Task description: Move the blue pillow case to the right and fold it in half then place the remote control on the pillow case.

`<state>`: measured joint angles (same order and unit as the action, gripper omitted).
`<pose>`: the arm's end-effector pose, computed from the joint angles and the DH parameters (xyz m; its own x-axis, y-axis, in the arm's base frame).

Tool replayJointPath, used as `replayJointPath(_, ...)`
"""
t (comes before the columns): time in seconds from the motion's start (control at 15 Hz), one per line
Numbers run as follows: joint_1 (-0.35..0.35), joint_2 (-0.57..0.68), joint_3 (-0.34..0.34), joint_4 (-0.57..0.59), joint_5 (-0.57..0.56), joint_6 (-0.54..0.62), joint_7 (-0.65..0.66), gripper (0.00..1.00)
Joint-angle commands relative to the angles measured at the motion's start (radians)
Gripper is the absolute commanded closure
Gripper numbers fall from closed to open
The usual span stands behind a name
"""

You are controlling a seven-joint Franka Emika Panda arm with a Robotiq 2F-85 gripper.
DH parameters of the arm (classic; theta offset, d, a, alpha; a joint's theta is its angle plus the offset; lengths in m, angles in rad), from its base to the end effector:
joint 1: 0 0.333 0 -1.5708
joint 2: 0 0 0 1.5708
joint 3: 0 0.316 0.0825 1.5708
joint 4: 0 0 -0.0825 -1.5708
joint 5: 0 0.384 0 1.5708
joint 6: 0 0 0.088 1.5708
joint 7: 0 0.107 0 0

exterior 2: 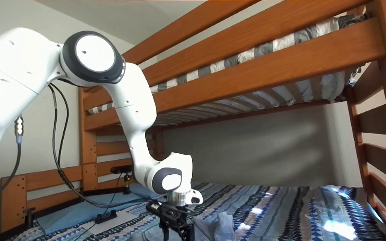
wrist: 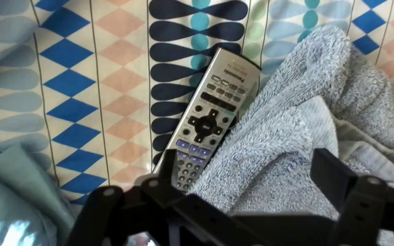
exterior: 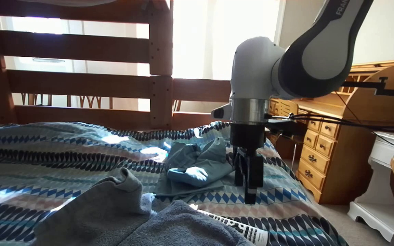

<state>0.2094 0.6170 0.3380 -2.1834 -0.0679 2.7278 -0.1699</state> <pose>0.4578 0.2946 0.1149 0.7478 0.6639 -0.0046 0.6535 -0.7374 -0.1707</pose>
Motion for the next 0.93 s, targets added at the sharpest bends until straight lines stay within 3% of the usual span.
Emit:
replayJointPath(0.0, 0.012, 0.053, -0.014, -0.022, -0.002, 0.089, -0.016, 0.0)
replayJointPath(0.87, 0.12, 0.168, -0.112, -0.003, -0.044, 0.274, 0.024, 0.0)
